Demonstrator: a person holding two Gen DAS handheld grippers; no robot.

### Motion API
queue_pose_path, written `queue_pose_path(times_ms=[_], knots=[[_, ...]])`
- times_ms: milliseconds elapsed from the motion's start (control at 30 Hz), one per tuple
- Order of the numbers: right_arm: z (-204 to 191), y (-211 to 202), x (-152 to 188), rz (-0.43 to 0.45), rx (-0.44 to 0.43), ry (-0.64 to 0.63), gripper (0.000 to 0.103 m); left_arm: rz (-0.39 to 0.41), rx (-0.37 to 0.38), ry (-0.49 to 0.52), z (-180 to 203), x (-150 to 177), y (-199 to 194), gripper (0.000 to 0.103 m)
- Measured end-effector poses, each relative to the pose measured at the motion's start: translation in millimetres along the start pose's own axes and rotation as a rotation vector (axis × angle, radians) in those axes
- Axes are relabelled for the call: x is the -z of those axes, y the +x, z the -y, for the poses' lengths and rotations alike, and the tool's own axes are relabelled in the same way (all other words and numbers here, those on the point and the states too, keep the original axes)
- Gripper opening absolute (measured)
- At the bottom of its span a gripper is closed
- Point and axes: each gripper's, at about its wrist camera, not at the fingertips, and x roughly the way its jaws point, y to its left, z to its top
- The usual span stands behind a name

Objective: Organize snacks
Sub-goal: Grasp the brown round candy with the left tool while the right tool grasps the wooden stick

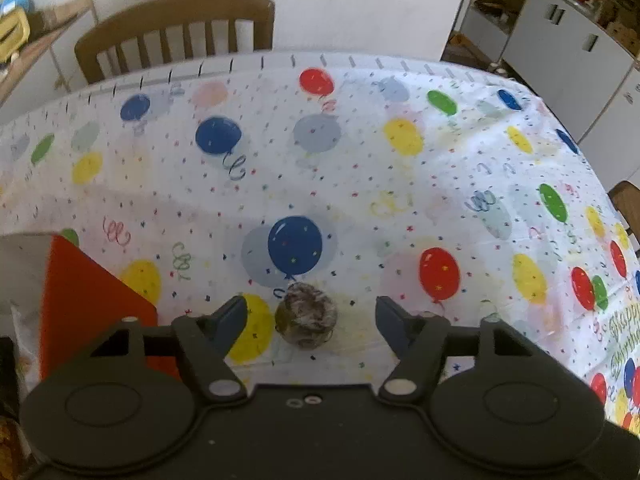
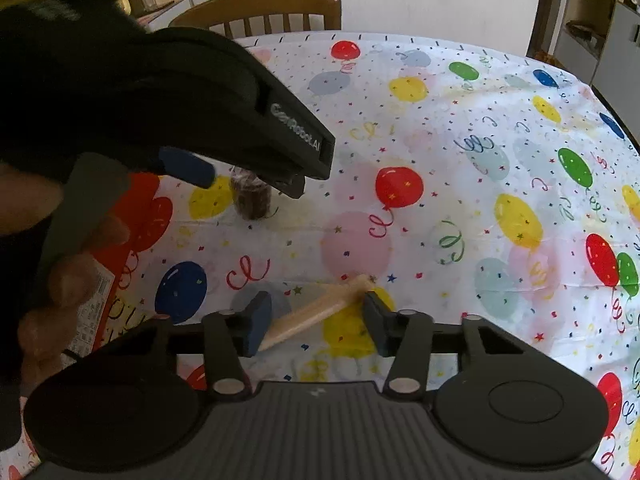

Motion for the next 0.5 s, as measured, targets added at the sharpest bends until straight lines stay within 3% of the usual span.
queue_pose_path(times_ms=[133, 333, 500], knots=[[-4.1, -1.6, 2.6, 0.007, 0.006, -0.026, 0.031, -0.031, 0.014, -0.019, -5.4, -0.6, 10.6, 0.053], [-4.1, -5.5, 7.0, 0.007, -0.004, -0.02, 0.018, -0.041, 0.029, -0.022, -8.1, -0.3, 15.3, 0.037], [6.8, -11.5, 14.0, 0.012, -0.026, 0.012, 0.012, -0.039, 0.032, -0.021, -11.2, -1.1, 14.4, 0.034]])
